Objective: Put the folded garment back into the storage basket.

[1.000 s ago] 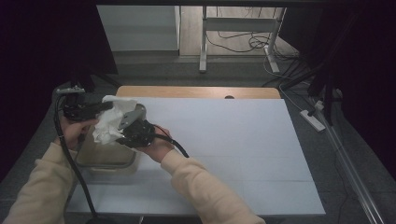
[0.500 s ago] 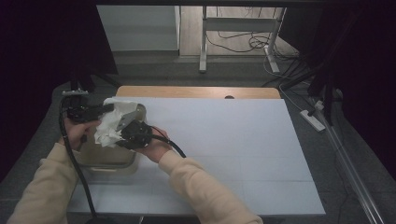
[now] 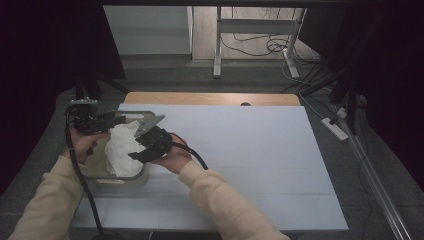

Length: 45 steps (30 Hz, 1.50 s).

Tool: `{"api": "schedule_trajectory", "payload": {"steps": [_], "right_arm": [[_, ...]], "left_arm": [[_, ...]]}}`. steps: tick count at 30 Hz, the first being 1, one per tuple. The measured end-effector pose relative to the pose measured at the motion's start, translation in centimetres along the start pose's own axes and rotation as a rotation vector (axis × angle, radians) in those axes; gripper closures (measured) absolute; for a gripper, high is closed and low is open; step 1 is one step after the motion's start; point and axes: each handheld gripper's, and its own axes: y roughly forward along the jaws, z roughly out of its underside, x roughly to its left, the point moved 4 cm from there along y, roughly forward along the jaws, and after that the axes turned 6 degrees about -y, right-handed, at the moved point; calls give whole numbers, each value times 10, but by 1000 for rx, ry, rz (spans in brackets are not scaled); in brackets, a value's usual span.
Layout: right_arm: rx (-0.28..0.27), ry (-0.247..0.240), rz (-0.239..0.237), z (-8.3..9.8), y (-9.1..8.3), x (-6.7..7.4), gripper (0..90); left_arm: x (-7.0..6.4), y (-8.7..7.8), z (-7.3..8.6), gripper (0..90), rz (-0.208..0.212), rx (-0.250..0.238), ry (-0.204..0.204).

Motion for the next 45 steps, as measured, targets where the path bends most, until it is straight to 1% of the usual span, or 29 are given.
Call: {"api": "schedule_trajectory", "payload": {"steps": [2,4,9,10,14,19,21,25,29,33,37,38,40,41,45], "right_arm": [[-3,9,18,7,-12,-3,426],[-6,18,33,14,-24,-5,424],[-17,48,86,41,-61,-10,423],[-13,53,90,45,-66,-10,423],[-19,73,127,67,-95,-12,423],[-23,100,167,93,-128,-12,417],[-26,114,177,101,-139,-12,414],[-27,138,207,120,-162,-11,406],[-27,159,236,138,-185,-9,402],[-27,176,269,157,-209,-7,401],[-23,205,293,178,-231,-3,399],[-19,209,300,184,-235,-1,398],[-7,217,311,195,-245,3,397],[-9,222,316,199,-248,4,397],[3,253,343,223,-267,10,392]], "left_arm": [[-8,-1,0,393,10,3,16],[-19,-2,0,393,19,-2,35],[-41,-3,2,392,51,-19,52],[-48,-3,3,392,59,-20,57],[-67,1,7,392,77,-26,74],[-94,9,14,390,99,-13,108],[-104,12,18,388,110,-14,112],[-122,17,25,384,111,-10,127],[-139,22,35,376,106,7,156],[-152,25,46,370,113,12,158],[-164,31,57,362,122,14,142],[-166,32,60,363,123,17,143],[-170,34,66,360,110,35,157],[-172,34,70,353,101,46,173],[-177,33,82,346,107,55,177]]}}
